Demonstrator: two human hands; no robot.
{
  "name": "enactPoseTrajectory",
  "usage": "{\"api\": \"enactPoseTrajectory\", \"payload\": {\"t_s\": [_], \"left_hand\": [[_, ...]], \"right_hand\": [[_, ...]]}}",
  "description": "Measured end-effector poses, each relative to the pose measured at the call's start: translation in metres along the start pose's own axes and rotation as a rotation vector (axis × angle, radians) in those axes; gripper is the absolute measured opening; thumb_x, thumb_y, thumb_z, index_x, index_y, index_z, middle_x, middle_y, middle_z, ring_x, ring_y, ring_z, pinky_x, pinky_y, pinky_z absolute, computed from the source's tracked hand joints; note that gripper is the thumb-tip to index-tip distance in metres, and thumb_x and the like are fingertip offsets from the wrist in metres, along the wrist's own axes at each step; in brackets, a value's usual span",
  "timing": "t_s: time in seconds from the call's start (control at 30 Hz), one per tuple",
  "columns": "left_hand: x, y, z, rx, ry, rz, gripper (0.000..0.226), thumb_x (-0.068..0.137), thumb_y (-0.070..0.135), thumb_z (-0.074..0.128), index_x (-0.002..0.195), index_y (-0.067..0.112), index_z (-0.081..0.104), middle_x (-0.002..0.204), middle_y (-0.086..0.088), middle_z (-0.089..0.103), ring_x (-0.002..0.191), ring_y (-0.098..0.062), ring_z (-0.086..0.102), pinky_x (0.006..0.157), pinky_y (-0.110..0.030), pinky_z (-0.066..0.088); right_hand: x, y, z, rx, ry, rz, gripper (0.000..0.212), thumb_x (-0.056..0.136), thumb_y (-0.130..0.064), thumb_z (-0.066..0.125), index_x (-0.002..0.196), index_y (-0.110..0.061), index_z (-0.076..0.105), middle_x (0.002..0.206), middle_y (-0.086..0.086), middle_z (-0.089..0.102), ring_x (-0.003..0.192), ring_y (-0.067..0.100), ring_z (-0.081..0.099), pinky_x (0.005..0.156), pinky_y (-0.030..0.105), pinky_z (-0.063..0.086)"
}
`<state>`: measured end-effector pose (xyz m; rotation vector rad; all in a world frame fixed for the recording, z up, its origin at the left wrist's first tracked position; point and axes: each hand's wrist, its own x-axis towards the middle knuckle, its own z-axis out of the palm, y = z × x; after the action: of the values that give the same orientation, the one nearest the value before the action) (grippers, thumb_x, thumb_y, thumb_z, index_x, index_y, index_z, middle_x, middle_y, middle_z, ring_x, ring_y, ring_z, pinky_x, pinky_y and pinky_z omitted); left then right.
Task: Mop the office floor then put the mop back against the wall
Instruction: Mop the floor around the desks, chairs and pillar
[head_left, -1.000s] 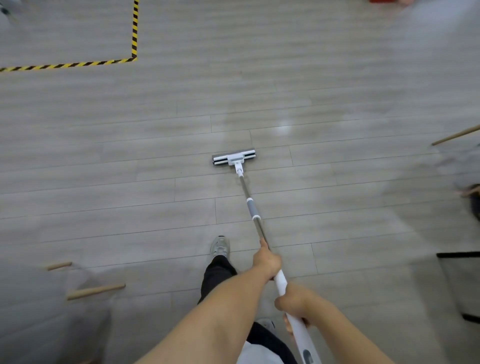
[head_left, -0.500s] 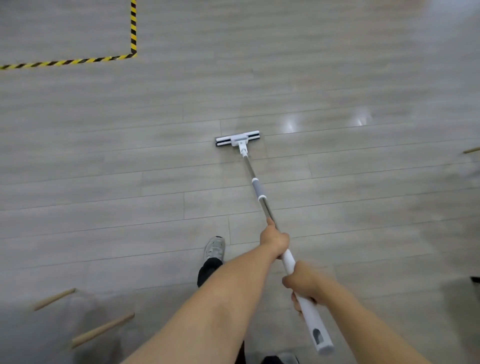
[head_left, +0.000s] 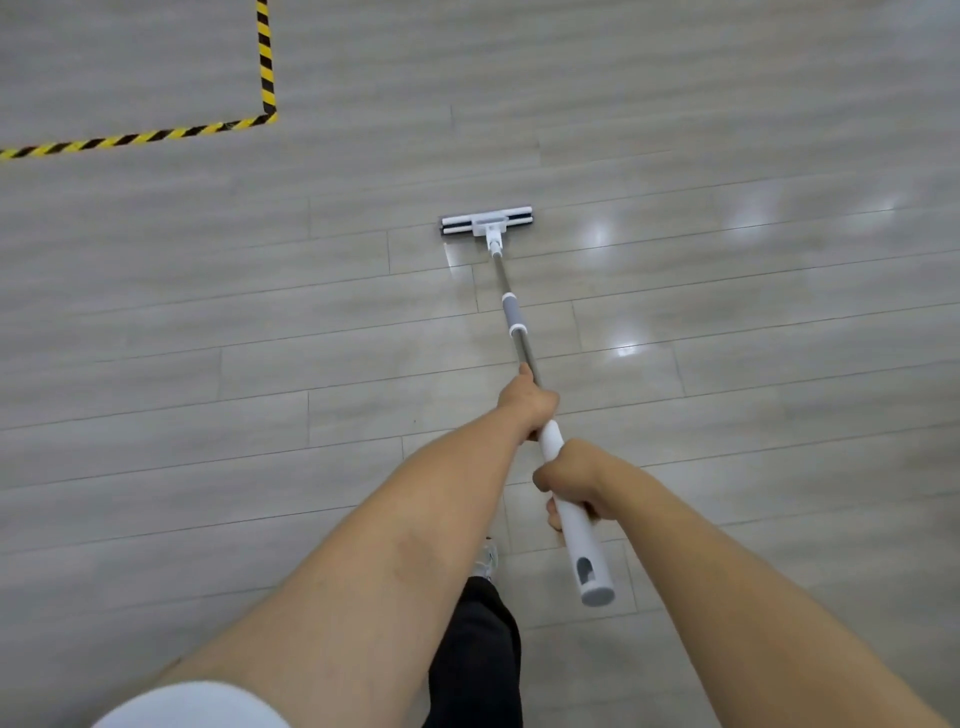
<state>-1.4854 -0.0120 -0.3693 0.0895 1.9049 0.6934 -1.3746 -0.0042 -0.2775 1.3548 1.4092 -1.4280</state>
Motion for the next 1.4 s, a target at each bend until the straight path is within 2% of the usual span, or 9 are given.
{"api": "enactPoseTrajectory", "payload": {"t_s": [0.2, 0.37, 0.43, 0.57, 0.93, 1.0, 1.13, 1.23, 1.4], "left_hand": [[-0.032, -0.031, 0.001, 0.024, 0.005, -0.01, 0.075, 0.094, 0.022, 0.051, 0.159, 0.035, 0.015, 0.117, -0.009, 0.062, 0.099, -0.031, 0.064, 0.077, -0.04, 0.061], [-0.093, -0.072, 0.023, 0.019, -0.008, -0.035, 0.08, 0.094, 0.019, 0.05, 0.16, 0.035, 0.009, 0.122, -0.01, 0.06, 0.098, -0.03, 0.061, 0.063, -0.034, 0.055], [-0.123, -0.093, 0.041, 0.005, -0.012, -0.051, 0.077, 0.094, 0.019, 0.05, 0.159, 0.035, 0.013, 0.123, -0.01, 0.059, 0.099, -0.03, 0.062, 0.058, -0.032, 0.054], [-0.185, -0.149, 0.092, -0.031, -0.007, -0.058, 0.068, 0.092, 0.019, 0.052, 0.153, 0.031, 0.025, 0.117, -0.008, 0.061, 0.098, -0.03, 0.064, 0.071, -0.038, 0.061], [-0.35, -0.291, 0.231, -0.085, -0.034, -0.141, 0.085, 0.097, 0.02, 0.05, 0.16, 0.037, -0.004, 0.123, -0.008, 0.062, 0.102, -0.03, 0.065, 0.076, -0.039, 0.061], [-0.36, -0.298, 0.243, -0.106, -0.036, -0.154, 0.085, 0.097, 0.02, 0.049, 0.16, 0.038, -0.006, 0.123, -0.008, 0.063, 0.101, -0.029, 0.065, 0.078, -0.039, 0.061], [-0.352, -0.295, 0.244, -0.076, -0.027, -0.129, 0.089, 0.094, 0.02, 0.051, 0.16, 0.032, -0.007, 0.13, -0.009, 0.061, 0.11, -0.031, 0.064, 0.084, -0.037, 0.06], [-0.334, -0.29, 0.237, -0.052, -0.015, -0.109, 0.088, 0.095, 0.02, 0.051, 0.161, 0.028, -0.005, 0.133, -0.009, 0.061, 0.113, -0.03, 0.063, 0.087, -0.034, 0.057], [-0.294, -0.278, 0.206, -0.036, -0.018, -0.089, 0.086, 0.094, 0.019, 0.05, 0.161, 0.029, -0.004, 0.13, -0.01, 0.061, 0.109, -0.032, 0.064, 0.073, -0.037, 0.059]], "right_hand": [[-0.009, 0.024, 0.033, 0.013, -0.001, 0.017, 0.014, 0.095, -0.004, 0.053, 0.108, -0.005, 0.047, 0.075, 0.016, 0.062, 0.056, 0.028, 0.061, 0.06, 0.046, 0.062], [-0.042, 0.079, 0.058, -0.022, -0.02, 0.07, 0.023, 0.097, -0.007, 0.053, 0.119, -0.005, 0.047, 0.076, 0.015, 0.062, 0.057, 0.027, 0.062, 0.057, 0.042, 0.061], [-0.06, 0.112, 0.069, -0.047, -0.012, 0.087, 0.026, 0.097, -0.008, 0.053, 0.122, -0.005, 0.046, 0.076, 0.014, 0.063, 0.058, 0.027, 0.062, 0.057, 0.041, 0.061], [-0.097, 0.199, 0.092, -0.081, -0.005, 0.118, 0.027, 0.097, -0.009, 0.054, 0.122, -0.005, 0.046, 0.075, 0.014, 0.064, 0.058, 0.026, 0.063, 0.06, 0.042, 0.062], [-0.201, 0.415, 0.147, -0.386, -0.038, 0.113, 0.028, 0.086, -0.019, 0.055, 0.11, -0.011, 0.044, 0.101, 0.012, 0.071, 0.089, 0.03, 0.073, 0.083, 0.048, 0.062], [-0.21, 0.431, 0.147, -0.43, -0.022, 0.103, 0.028, 0.086, -0.02, 0.054, 0.111, -0.012, 0.044, 0.104, 0.011, 0.071, 0.091, 0.028, 0.072, 0.083, 0.043, 0.062], [-0.202, 0.436, 0.14, -0.368, -0.022, 0.076, 0.015, 0.088, -0.013, 0.051, 0.102, -0.009, 0.047, 0.079, 0.011, 0.069, 0.064, 0.026, 0.066, 0.08, 0.049, 0.062], [-0.191, 0.425, 0.139, -0.343, 0.012, 0.031, 0.008, 0.092, -0.011, 0.052, 0.094, -0.012, 0.045, 0.076, 0.014, 0.067, 0.054, 0.026, 0.063, 0.071, 0.047, 0.062], [-0.164, 0.381, 0.145, -0.369, 0.036, 0.017, 0.012, 0.093, -0.012, 0.053, 0.1, -0.008, 0.044, 0.08, 0.017, 0.069, 0.06, 0.029, 0.065, 0.074, 0.051, 0.063]]}}
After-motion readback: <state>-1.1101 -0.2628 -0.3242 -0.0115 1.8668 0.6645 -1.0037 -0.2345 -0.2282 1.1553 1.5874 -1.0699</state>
